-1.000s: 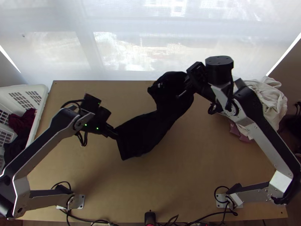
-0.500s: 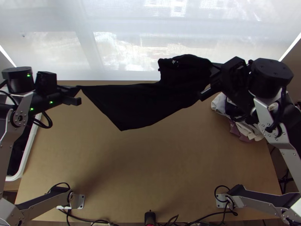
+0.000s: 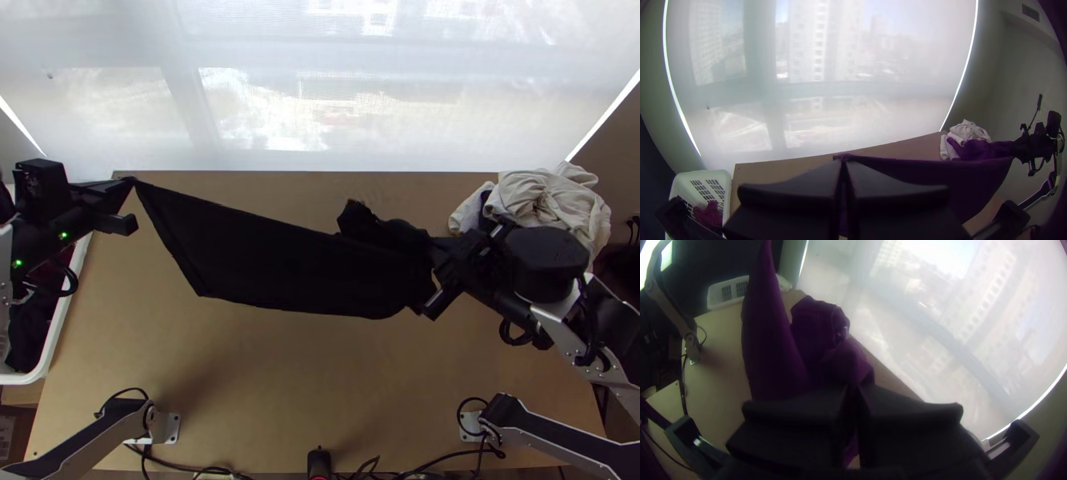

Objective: Fold the t-shirt

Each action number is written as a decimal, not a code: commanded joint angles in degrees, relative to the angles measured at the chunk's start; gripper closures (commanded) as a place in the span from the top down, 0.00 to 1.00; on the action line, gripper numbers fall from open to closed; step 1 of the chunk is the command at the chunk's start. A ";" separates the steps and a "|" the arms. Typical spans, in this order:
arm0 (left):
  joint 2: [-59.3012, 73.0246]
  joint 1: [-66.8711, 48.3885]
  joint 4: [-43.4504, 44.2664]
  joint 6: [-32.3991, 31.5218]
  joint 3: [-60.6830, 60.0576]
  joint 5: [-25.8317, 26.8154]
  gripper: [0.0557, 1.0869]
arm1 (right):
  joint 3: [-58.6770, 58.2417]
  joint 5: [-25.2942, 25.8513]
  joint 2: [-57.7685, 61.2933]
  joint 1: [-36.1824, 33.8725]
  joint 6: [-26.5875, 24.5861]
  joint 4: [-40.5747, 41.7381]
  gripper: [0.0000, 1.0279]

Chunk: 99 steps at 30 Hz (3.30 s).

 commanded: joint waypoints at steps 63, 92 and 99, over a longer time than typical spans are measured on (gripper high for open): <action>3.77 -1.86 1.10 1.30 -12.74 -1.07 0.03 | -37.20 -14.86 20.73 16.35 -3.85 21.47 0.90; 5.53 -0.98 5.93 2.79 -18.63 -1.07 0.03 | -30.96 -14.95 20.64 7.56 -5.52 21.91 0.03; 5.17 -0.80 6.99 2.18 -18.72 -0.98 0.03 | -20.68 -14.95 14.84 2.38 -5.61 12.33 0.03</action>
